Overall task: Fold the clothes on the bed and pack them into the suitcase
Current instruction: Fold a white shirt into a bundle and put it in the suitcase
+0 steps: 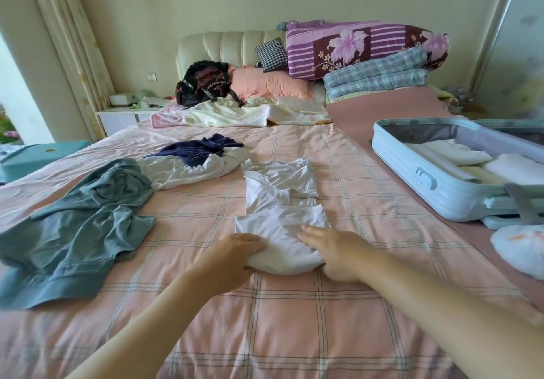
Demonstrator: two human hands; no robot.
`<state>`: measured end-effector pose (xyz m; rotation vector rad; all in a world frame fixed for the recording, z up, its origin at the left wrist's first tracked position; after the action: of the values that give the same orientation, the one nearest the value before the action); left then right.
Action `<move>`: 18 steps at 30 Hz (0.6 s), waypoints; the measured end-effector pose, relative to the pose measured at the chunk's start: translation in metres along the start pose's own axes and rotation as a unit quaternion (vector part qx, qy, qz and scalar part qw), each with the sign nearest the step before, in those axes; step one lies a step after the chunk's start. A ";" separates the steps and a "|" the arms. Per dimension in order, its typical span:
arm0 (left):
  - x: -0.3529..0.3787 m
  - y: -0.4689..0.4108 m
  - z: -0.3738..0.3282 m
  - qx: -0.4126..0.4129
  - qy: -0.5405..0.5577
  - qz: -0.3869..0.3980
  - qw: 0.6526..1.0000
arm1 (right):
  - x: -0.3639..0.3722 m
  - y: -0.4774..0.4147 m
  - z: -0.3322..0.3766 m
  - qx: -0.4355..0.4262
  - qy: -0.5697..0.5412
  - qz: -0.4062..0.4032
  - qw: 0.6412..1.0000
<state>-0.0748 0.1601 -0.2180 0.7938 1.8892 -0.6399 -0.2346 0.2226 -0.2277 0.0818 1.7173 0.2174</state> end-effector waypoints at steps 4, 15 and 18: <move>-0.030 0.000 0.005 -0.096 0.084 0.007 0.992 | -0.037 0.004 -0.014 0.024 -0.107 -0.046 0.993; -0.061 -0.034 0.026 -0.178 0.415 -0.121 0.884 | -0.063 -0.012 -0.084 0.115 -0.374 -0.195 0.899; -0.074 -0.054 0.048 -0.173 0.386 -0.224 0.878 | -0.057 -0.028 -0.110 0.171 -0.390 -0.255 0.868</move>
<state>-0.0636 0.0718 -0.1647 0.3823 2.8714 -0.2273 -0.3316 0.1744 -0.1619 -0.0288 0.8956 -0.4698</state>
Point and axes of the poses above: each hand's wrist, its own y-axis away from the middle knuckle, its own x-axis out of the palm, z = x × y, the point moved 10 cm from there along -y, towards the middle knuckle, and after that the axes turned 11 degrees about y, right-handed, at the moved point
